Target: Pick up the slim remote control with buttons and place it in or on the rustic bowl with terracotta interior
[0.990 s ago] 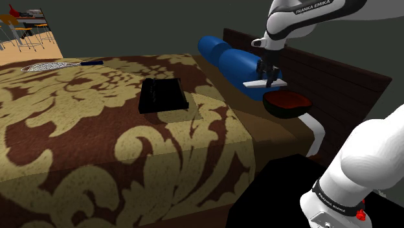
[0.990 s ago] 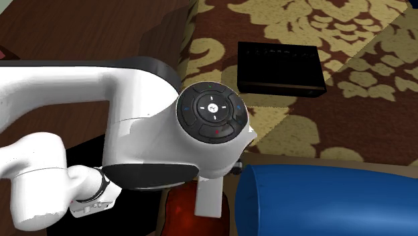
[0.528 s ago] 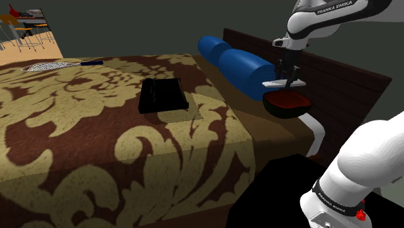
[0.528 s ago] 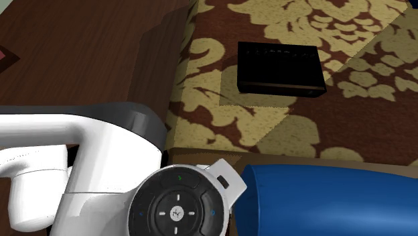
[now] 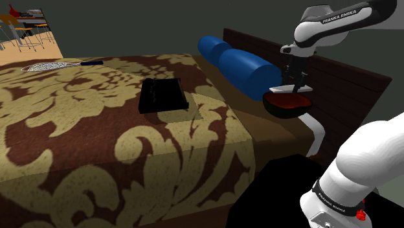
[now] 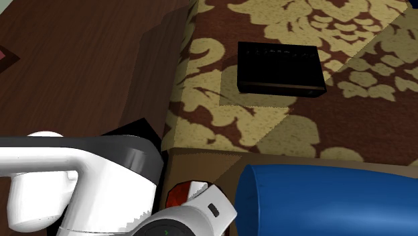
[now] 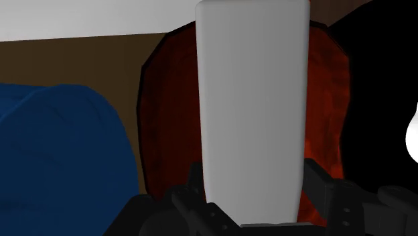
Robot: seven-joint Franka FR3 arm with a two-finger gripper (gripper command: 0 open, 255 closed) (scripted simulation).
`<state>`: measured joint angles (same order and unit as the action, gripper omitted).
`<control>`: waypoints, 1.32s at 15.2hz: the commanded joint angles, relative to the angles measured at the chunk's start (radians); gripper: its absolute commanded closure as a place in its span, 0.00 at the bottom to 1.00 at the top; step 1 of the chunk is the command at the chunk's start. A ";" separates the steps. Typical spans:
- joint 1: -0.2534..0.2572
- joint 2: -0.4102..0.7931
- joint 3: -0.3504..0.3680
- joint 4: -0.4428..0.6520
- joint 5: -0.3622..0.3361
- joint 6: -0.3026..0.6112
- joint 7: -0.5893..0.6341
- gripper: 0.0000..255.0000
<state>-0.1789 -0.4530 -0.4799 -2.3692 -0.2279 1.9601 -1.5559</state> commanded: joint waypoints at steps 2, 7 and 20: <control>-0.001 0.009 -0.008 -0.033 -0.003 0.043 -0.001 1.00; -0.001 0.034 -0.024 -0.081 -0.006 0.116 -0.003 1.00; -0.001 0.038 -0.026 -0.088 -0.006 0.127 -0.003 0.00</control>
<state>-0.1798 -0.4147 -0.5058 -2.4573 -0.2342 2.0868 -1.5592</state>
